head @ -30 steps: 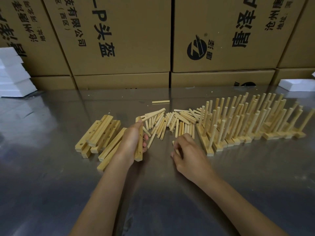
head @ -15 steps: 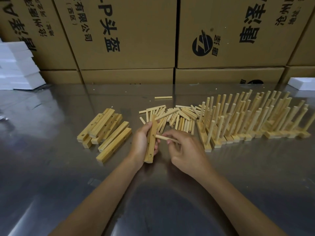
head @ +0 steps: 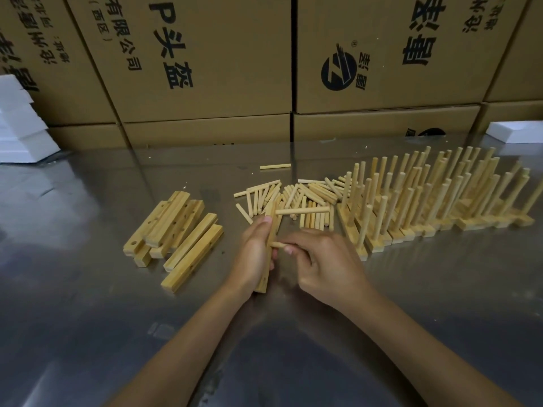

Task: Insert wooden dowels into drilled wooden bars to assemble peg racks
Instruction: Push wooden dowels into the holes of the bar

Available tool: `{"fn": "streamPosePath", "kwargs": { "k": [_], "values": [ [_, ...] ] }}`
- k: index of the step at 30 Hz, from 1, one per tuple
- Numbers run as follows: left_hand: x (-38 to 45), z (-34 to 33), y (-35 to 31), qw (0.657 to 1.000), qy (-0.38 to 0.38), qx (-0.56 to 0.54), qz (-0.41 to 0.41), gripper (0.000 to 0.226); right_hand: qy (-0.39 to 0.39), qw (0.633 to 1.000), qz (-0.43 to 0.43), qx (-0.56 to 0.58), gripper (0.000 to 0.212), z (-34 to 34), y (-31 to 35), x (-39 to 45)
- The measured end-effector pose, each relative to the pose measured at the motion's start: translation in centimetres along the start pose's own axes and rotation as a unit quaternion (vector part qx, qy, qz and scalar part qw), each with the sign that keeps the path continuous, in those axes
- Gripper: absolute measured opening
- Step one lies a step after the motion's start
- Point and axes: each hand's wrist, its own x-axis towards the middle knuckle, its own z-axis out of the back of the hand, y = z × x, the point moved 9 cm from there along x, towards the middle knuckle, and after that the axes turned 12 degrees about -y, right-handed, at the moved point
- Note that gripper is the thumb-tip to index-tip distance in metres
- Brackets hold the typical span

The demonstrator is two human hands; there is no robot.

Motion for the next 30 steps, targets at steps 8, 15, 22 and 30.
{"fn": "streamPosePath", "kwargs": {
  "k": [8, 15, 22, 30],
  "values": [
    [0.0, 0.0, 0.1, 0.999, 0.009, 0.037, 0.008, 0.029, 0.018, 0.998, -0.046, 0.035, 0.024, -0.7, -0.8, 0.4],
    [0.0, 0.2, -0.3, 1.0, -0.002, -0.011, 0.011, 0.027, -0.006, 0.993, -0.078, 0.086, 0.02, -0.4, -1.1, 0.2],
    [-0.4, 0.6, -0.6, 1.0, 0.004, -0.018, 0.01, 0.025, -0.006, 0.995, -0.055, 0.081, 0.02, 0.1, -0.6, 0.3],
    [-0.7, 0.0, -0.7, 1.0, 0.012, 0.02, 0.002, 0.033, 0.024, 0.999, -0.037, 0.032, 0.023, -0.6, -0.2, -0.2]
  ]
}}
